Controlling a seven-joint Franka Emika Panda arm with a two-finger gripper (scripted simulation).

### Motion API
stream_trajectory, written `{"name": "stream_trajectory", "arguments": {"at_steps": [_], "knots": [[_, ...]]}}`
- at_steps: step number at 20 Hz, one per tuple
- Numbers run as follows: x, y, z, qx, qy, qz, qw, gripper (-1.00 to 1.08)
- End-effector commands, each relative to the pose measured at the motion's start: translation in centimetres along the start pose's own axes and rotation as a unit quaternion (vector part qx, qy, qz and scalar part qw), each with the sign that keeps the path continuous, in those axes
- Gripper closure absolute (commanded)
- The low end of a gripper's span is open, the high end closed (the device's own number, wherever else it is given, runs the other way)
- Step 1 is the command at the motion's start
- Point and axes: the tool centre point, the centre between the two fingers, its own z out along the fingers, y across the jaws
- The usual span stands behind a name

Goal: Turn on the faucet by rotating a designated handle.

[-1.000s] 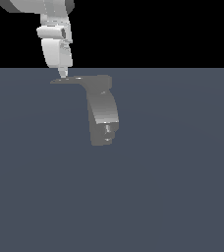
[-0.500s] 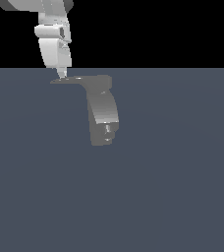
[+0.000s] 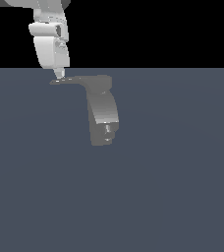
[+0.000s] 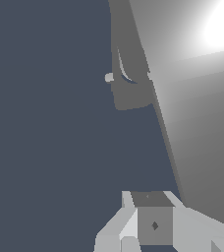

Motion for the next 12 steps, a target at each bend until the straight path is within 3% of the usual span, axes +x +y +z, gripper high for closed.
{"name": "stream_trajectory", "arguments": {"at_steps": [1, 12], "knots": [[0.0, 0.8, 0.0, -0.002, 0.001, 0.0, 1.0, 1.08], [-0.1, 3.9, 0.0, -0.002, 0.001, 0.001, 1.0, 1.08]]}}
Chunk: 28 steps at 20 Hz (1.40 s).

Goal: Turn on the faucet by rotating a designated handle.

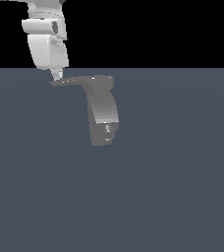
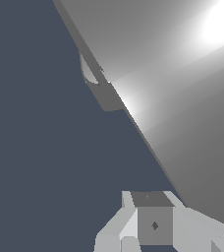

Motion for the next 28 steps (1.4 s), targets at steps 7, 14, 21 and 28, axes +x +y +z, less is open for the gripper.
{"name": "stream_trajectory", "arguments": {"at_steps": [7, 14, 21, 28], "knots": [[-0.4, 2.7, 0.0, -0.002, 0.0, -0.002, 1.0, 1.08], [0.2, 3.7, 0.0, 0.0, 0.0, -0.001, 1.0, 1.08], [1.7, 5.6, 0.0, -0.001, 0.0, -0.001, 1.0, 1.08], [3.3, 7.5, 0.0, -0.001, 0.0, -0.001, 1.0, 1.08]]}}
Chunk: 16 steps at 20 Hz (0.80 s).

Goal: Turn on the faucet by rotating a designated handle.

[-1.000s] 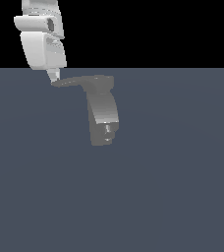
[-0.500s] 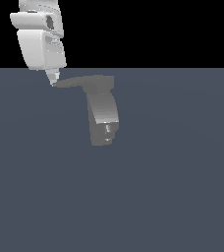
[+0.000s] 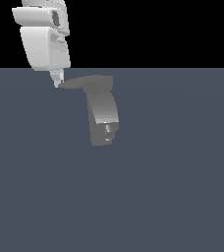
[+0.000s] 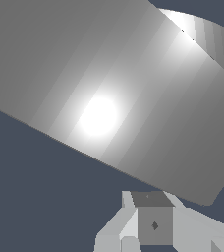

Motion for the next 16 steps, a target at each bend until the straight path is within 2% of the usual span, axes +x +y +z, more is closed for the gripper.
{"name": "stream_trajectory", "arguments": {"at_steps": [1, 16], "knots": [[1.3, 0.7, 0.0, -0.001, 0.001, 0.006, 1.0, 1.08], [4.7, 4.8, -0.1, -0.002, 0.001, 0.005, 1.0, 1.08]]}}
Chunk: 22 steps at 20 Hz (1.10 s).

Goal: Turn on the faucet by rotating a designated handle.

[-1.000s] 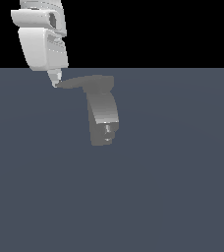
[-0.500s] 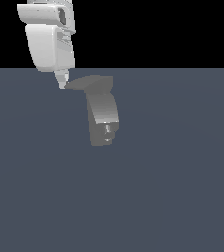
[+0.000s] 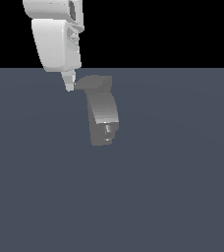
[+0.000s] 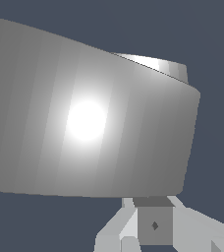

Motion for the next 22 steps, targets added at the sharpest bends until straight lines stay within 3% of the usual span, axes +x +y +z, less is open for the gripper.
{"name": "stream_trajectory", "arguments": {"at_steps": [1, 19, 20, 21, 22], "knots": [[0.0, 0.0, 0.0, 0.0, 0.0, 0.0, 1.0, 1.08], [11.3, 0.7, 0.0, -0.001, 0.0, 0.004, 1.0, 1.08], [11.3, 0.7, 0.0, -0.001, 0.0, 0.004, 1.0, 1.08], [9.4, 0.5, 0.0, -0.001, 0.0, -0.01, 0.9999, 1.08], [9.7, 0.3, 0.0, -0.001, 0.0, -0.01, 1.0, 1.08]]}}
